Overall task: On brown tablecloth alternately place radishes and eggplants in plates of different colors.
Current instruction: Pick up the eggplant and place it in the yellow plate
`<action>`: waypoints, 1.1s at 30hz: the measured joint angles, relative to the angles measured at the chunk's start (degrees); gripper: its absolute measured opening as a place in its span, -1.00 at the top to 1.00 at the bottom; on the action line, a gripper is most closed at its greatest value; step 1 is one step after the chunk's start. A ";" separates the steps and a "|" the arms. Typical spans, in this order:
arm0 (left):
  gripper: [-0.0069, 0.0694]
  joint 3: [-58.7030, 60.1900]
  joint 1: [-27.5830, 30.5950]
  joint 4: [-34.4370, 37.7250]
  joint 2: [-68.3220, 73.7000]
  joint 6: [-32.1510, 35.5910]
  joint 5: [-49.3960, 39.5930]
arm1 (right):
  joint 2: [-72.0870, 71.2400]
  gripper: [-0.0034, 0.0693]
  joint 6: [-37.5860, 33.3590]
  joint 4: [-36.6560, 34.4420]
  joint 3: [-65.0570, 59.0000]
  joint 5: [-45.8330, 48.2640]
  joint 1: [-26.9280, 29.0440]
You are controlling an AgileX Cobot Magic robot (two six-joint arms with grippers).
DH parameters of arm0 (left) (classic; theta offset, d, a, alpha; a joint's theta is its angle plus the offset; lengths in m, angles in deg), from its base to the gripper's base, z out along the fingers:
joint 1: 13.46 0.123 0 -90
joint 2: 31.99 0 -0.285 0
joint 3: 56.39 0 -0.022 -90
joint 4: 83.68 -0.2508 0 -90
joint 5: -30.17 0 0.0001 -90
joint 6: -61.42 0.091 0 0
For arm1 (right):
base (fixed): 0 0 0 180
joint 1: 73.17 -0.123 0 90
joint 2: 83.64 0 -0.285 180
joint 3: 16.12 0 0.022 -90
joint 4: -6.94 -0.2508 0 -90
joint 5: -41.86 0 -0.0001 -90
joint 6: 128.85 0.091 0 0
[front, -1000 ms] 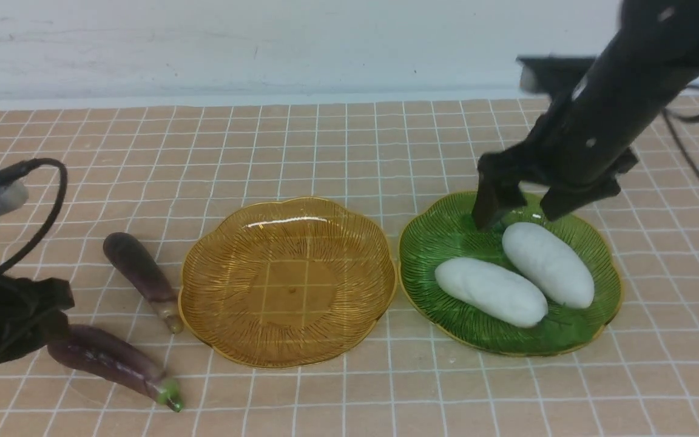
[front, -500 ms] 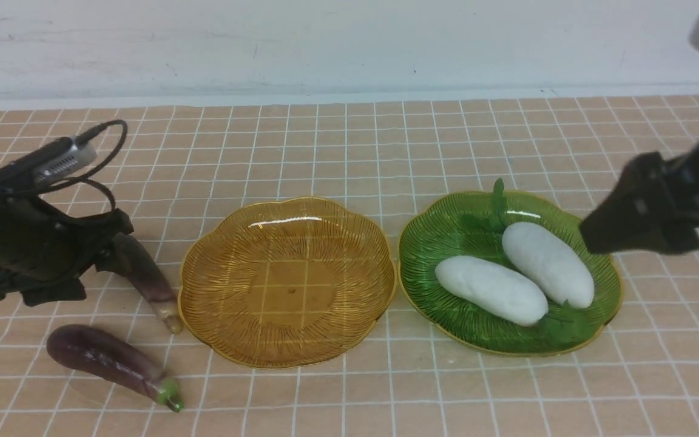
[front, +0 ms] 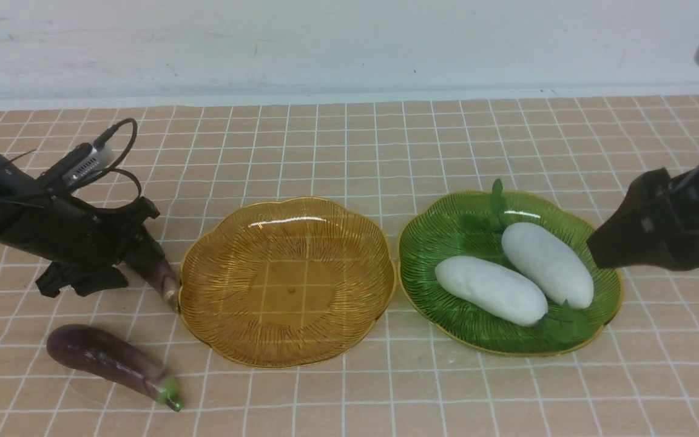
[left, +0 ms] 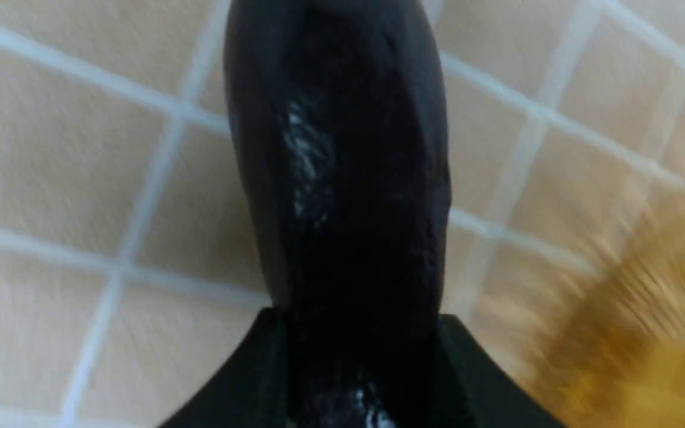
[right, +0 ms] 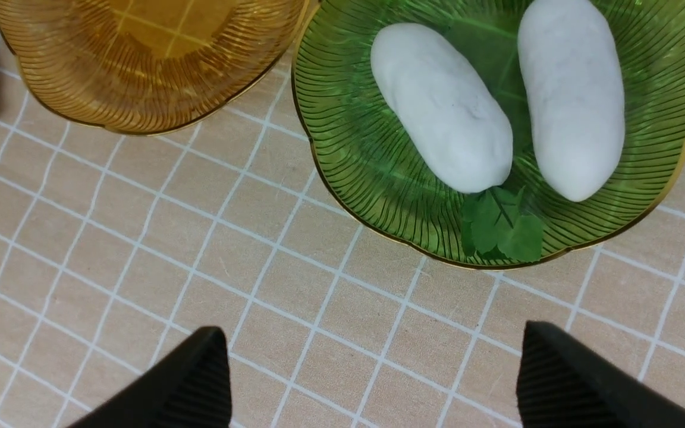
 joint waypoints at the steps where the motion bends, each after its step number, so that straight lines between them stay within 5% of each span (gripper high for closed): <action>1: 0.24 -1.44 -0.21 0.25 -1.76 0.45 -2.51 | 0.00 -0.72 0.00 0.00 0.00 0.00 0.00; 6: 0.24 -4.40 -9.07 2.06 -5.17 1.92 -7.74 | 0.00 -0.72 0.00 0.18 0.00 0.00 0.00; 11: 0.22 -5.13 -24.93 2.64 -0.45 2.87 -2.34 | 0.00 -0.72 0.00 0.29 0.00 0.00 0.00; 16: 0.04 -5.94 -28.56 2.90 1.60 2.87 1.77 | 0.00 -0.72 0.00 0.29 0.00 0.00 0.00; 21: -0.50 -6.01 -27.74 3.15 1.68 2.24 2.95 | 0.00 -0.72 -0.05 0.41 0.00 0.00 0.00; 24: -0.63 -6.23 -26.48 3.64 1.50 1.59 1.89 | 0.00 -0.72 -0.24 0.41 0.00 0.00 0.00; 29: -0.37 -7.64 -21.45 3.18 -1.42 1.20 -4.57 | 0.00 -0.72 -0.69 0.41 0.00 0.00 0.00; 33: 0.25 -8.73 -15.42 -0.58 -6.55 2.72 -11.96 | 0.00 -0.72 -0.76 0.41 0.00 0.00 0.00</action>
